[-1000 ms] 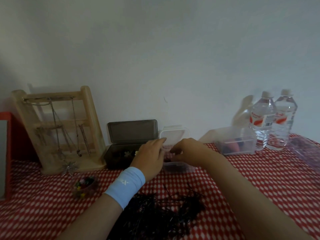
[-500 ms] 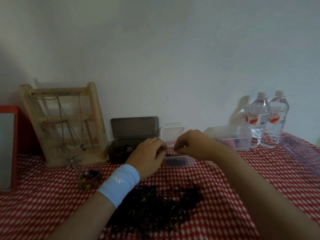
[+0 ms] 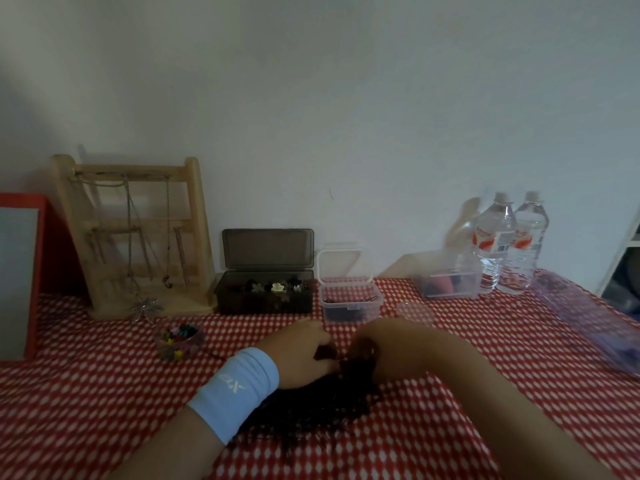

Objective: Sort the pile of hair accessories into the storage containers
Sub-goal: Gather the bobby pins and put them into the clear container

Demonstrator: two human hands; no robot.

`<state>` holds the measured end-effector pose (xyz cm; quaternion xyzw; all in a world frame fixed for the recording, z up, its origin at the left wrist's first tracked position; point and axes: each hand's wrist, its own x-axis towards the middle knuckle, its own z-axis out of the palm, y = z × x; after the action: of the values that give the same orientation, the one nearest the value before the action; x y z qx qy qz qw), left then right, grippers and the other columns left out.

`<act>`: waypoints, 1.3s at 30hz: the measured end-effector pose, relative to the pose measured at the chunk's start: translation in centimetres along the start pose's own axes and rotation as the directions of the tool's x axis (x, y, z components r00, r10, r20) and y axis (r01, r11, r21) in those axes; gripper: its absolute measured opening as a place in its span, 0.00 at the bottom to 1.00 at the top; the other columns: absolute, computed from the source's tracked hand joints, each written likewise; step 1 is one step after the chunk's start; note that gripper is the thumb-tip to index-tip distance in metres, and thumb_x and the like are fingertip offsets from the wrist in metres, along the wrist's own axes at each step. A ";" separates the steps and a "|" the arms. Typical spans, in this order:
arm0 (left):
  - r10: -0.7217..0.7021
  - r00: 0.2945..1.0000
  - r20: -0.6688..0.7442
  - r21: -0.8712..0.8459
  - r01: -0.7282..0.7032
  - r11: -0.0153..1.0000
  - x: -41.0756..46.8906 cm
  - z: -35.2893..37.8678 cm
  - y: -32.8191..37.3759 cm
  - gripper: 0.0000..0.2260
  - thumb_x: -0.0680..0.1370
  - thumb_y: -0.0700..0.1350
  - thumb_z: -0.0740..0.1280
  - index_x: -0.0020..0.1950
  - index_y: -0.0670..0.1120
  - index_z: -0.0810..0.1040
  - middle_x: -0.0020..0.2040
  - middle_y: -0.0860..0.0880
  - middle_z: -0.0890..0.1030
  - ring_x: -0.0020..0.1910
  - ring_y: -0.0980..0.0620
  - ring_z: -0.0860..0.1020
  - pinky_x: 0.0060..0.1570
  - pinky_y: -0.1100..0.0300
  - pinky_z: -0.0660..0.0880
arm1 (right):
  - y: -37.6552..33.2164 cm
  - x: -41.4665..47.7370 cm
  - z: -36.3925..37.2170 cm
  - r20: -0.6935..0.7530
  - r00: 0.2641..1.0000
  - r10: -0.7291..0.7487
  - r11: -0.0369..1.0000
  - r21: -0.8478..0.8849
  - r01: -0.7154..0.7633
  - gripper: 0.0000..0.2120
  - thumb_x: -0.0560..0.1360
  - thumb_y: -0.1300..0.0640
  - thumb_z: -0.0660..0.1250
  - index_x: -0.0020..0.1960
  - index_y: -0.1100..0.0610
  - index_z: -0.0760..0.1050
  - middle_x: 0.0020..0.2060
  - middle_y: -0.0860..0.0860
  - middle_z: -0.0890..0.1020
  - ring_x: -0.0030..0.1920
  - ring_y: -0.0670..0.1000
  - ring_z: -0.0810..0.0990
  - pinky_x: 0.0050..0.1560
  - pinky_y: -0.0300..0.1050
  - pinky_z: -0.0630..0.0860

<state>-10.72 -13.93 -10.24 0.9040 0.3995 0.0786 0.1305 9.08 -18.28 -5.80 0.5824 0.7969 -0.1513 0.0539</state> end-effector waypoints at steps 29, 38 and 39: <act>-0.076 0.993 0.094 0.002 0.076 0.997 -2.5 -1.7 0.8 0.23 0.73 0.63 0.68 0.61 0.49 0.80 0.60 0.53 0.74 0.57 0.54 0.73 0.59 0.57 0.72 | 0.3 1.2 1.1 -0.077 0.991 -0.113 0.994 -0.018 0.112 0.16 0.72 0.48 0.74 0.59 0.44 0.80 0.49 0.39 0.79 0.48 0.41 0.77 0.49 0.37 0.74; -0.074 0.997 0.008 0.094 0.073 0.993 -2.1 -0.1 1.3 0.13 0.72 0.60 0.70 0.40 0.54 0.71 0.50 0.52 0.70 0.51 0.54 0.70 0.53 0.57 0.72 | 0.1 0.6 1.1 0.050 0.996 -0.067 0.996 0.062 0.064 0.32 0.65 0.38 0.77 0.66 0.45 0.73 0.60 0.43 0.78 0.57 0.48 0.78 0.61 0.47 0.77; -0.060 0.998 0.018 0.075 0.058 0.995 -1.9 -0.1 1.1 0.13 0.73 0.58 0.70 0.38 0.54 0.69 0.50 0.52 0.70 0.50 0.54 0.70 0.52 0.58 0.72 | 0.2 0.5 1.3 0.045 0.997 -0.063 0.997 0.051 0.060 0.33 0.64 0.38 0.78 0.65 0.45 0.74 0.59 0.43 0.78 0.56 0.47 0.78 0.61 0.46 0.77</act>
<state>-11.23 -16.09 -9.90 0.8968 0.4273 0.0506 0.1030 8.96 -18.12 -7.16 0.5551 0.8090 -0.1858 0.0533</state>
